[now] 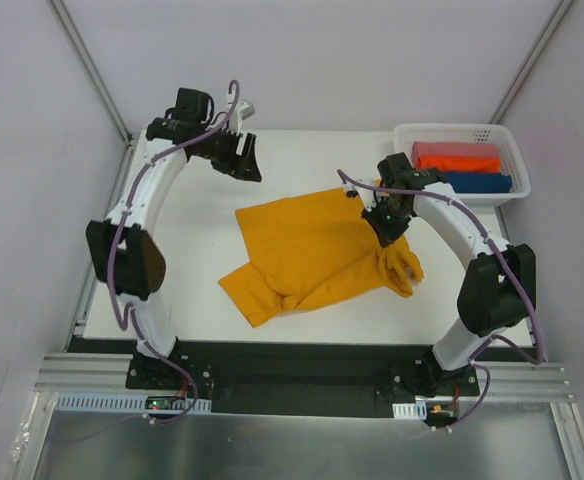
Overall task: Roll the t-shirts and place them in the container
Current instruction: Flatten out the T-shirt at the center of the board.
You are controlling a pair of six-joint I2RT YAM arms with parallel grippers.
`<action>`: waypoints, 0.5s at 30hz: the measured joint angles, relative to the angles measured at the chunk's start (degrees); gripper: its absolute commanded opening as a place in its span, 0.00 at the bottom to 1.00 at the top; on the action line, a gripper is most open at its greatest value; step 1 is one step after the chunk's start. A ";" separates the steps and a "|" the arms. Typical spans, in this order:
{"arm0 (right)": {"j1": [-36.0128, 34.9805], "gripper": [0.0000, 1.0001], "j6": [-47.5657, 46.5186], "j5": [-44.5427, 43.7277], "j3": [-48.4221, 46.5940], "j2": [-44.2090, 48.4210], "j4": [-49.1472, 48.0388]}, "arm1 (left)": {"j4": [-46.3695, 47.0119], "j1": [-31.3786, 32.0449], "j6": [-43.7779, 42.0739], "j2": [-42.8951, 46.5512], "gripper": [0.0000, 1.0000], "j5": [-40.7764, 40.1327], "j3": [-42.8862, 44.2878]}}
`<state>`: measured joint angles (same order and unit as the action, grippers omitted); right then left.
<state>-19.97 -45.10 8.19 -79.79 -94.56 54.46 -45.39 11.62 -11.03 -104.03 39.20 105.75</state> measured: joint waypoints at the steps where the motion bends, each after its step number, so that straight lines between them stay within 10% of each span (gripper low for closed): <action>1: 0.00 0.00 -0.07 0.00 0.00 -0.07 0.00 | 0.44 -0.39 0.09 -4.09 0.70 -0.13 3.56; 9: 0.76 0.01 -0.15 -0.94 -0.02 0.26 -0.02 | 1.75 -0.28 1.05 -18.16 0.21 3.78 3.21; 15: 3.45 0.01 0.81 -0.63 -0.31 1.29 -0.13 | 0.50 0.81 2.25 -16.96 0.15 7.02 -9.60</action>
<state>-16.51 -44.29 7.55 -80.09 -93.27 54.33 -44.88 12.43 -8.78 -120.99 46.22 96.16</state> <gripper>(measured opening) 0.022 0.162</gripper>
